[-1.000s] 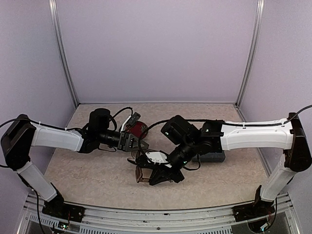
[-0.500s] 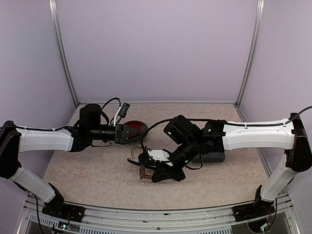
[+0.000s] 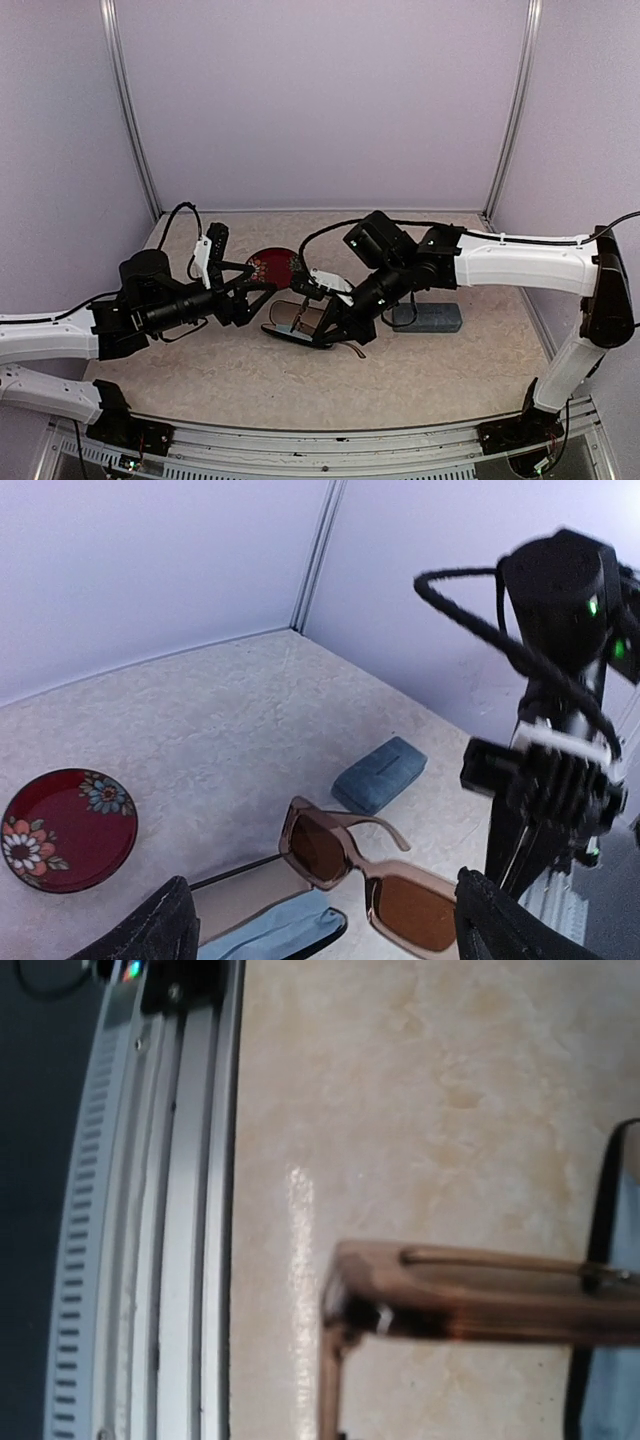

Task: Organize the sunglasses
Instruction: Pass from the right arm to the left

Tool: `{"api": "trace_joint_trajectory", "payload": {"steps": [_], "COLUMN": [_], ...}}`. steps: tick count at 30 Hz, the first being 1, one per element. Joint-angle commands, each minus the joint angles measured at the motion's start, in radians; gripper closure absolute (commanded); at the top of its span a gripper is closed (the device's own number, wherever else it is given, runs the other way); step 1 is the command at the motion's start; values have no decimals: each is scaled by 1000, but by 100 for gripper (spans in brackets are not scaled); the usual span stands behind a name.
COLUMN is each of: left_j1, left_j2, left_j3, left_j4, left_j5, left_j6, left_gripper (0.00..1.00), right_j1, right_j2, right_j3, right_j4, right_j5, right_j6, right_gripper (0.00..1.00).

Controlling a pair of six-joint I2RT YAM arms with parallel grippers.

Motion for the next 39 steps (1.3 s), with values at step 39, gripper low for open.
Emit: {"api": "trace_joint_trajectory", "payload": {"steps": [39], "left_j1": [-336], "left_j2": [200], "left_j3": [248], "left_j4": [-432], "left_j5": [-82], "left_j6": [985], "left_gripper": [9], "right_j1": [-56], "right_j2": [167], "right_j3": [204], "right_j4": [-302], "right_j5": [-263], "right_j6": [141], "right_gripper": [100]}}
